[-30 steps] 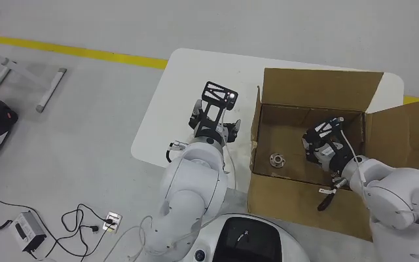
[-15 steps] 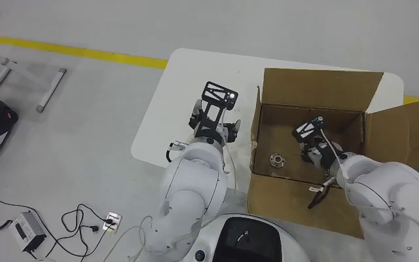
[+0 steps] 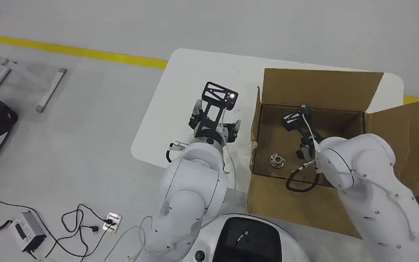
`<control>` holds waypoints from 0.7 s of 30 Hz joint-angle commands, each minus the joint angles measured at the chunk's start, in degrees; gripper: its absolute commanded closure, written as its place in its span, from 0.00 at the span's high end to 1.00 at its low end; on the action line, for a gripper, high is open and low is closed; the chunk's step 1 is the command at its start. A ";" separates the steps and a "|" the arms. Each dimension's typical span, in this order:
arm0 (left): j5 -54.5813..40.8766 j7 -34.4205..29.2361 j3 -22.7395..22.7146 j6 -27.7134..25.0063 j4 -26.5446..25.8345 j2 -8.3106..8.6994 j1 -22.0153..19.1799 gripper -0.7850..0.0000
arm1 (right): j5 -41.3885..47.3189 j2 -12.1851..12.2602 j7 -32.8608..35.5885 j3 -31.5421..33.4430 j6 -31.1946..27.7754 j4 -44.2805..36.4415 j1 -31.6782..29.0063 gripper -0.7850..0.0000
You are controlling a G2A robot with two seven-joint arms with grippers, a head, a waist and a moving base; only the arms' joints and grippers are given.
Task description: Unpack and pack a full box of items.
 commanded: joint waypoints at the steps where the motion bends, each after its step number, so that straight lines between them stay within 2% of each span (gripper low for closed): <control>1: 0.00 0.00 0.00 0.00 0.00 0.00 0.00 1.00 | 0.00 0.01 -0.01 0.02 -0.03 -0.04 -0.03 0.00; 15: 0.00 0.00 0.00 0.00 0.00 0.00 0.00 1.00 | 0.00 0.01 -0.01 0.02 -0.03 -0.04 -0.03 0.00; 21: 0.00 0.00 0.00 0.00 0.00 0.00 0.00 1.00 | 1.21 0.18 -5.31 -0.09 -1.68 -0.12 -4.44 0.00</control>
